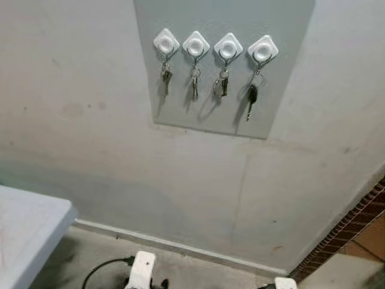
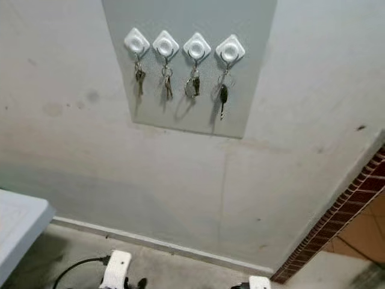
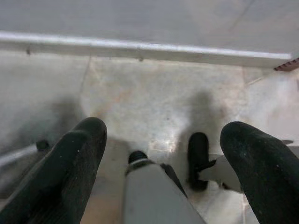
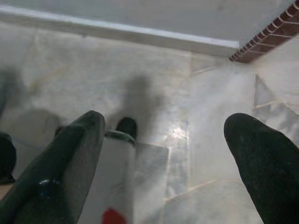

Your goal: Hang keys on a hook

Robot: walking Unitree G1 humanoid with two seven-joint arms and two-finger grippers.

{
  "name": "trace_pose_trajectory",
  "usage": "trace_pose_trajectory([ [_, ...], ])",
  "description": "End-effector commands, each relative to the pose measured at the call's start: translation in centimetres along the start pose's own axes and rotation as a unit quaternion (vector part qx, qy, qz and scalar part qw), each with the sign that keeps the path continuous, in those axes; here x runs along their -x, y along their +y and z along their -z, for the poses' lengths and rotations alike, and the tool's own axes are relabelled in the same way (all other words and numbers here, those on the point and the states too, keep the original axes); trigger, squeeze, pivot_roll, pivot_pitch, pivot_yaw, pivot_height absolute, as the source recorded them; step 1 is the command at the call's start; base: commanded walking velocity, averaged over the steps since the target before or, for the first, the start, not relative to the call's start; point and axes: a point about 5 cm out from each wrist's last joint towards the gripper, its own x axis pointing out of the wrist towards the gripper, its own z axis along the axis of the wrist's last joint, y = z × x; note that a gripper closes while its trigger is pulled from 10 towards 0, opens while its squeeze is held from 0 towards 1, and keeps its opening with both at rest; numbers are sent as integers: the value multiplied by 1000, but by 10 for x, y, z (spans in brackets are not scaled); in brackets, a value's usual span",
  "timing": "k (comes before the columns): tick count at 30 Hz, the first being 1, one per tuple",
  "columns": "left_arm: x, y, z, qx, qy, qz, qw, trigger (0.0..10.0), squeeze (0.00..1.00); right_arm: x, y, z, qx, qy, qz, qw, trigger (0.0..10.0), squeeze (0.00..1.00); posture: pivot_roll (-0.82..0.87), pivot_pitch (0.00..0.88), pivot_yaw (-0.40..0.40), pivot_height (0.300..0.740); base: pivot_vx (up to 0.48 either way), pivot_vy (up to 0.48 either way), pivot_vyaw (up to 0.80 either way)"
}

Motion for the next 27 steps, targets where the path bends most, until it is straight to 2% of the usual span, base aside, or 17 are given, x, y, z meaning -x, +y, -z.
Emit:
trace_pose_trajectory([
  [1,1,4,1,1,3,-8,1000,10000,0,-1,3,-1,-7,-1,-5,1000,10000,0,85,5,15,740,0,-480,0],
  [2,1,3,1,-4,3,-9,1000,10000,0,-1,3,-1,-8,-1,-5,1000,10000,0,85,5,15,740,0,-439,0],
  [6,0,4,0,17,0,-15,1000,10000,0,-1,3,0,-11,0,-4,1000,10000,0,84,5,15,740,0,0,0],
  [24,0,3,1,25,1,-13,1000,10000,0,0,3,2,-15,5,-7,1000,10000,0,85,3,12,740,0,0,0],
  [27,0,3,1,23,3,-13,1000,10000,0,0,3,2,-13,7,-7,1000,10000,0,85,0,12,740,0,479,0],
])
